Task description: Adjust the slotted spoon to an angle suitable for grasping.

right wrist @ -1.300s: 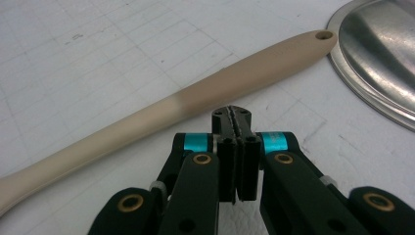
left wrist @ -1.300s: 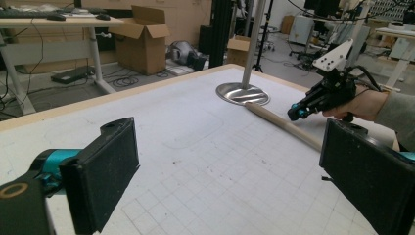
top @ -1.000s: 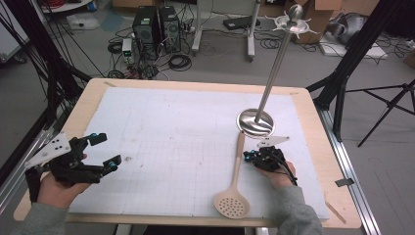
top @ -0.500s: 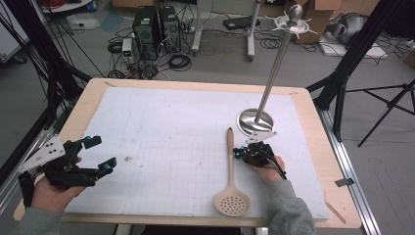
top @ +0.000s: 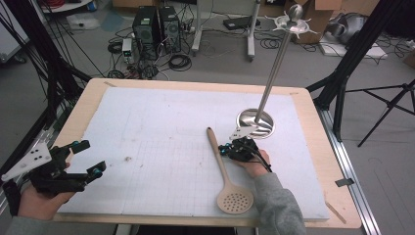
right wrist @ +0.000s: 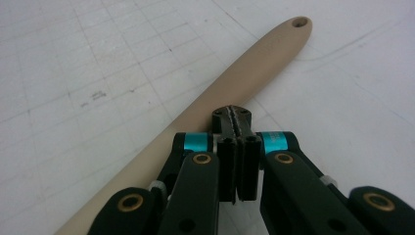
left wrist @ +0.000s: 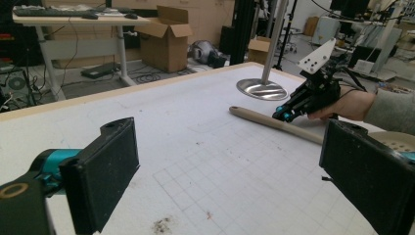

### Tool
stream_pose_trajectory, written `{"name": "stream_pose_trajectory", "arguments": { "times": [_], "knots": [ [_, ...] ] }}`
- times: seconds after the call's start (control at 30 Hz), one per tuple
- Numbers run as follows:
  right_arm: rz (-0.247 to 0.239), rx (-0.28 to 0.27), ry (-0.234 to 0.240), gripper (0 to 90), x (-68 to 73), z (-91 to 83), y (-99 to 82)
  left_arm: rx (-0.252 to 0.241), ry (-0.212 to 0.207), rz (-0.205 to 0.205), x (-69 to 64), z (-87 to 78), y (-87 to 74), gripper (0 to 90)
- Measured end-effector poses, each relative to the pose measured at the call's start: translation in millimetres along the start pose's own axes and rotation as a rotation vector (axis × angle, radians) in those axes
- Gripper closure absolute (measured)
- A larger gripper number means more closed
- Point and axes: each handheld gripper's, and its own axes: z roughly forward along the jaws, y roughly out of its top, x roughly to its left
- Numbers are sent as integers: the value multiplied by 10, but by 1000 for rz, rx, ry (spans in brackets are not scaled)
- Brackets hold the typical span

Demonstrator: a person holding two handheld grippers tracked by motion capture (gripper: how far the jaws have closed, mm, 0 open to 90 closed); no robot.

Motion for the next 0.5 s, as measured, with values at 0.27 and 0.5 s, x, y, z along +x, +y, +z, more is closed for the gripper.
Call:
{"name": "stream_pose_trajectory", "arguments": {
  "times": [0.27,0.5],
  "knots": [
    [-5,-20,-1,896,2,12,48,-2,1,-1,7,-21,-2,79],
    [-48,-54,43,896,141,-234,98,-1,-9,-4,24,34,4,79]
  ]
}}
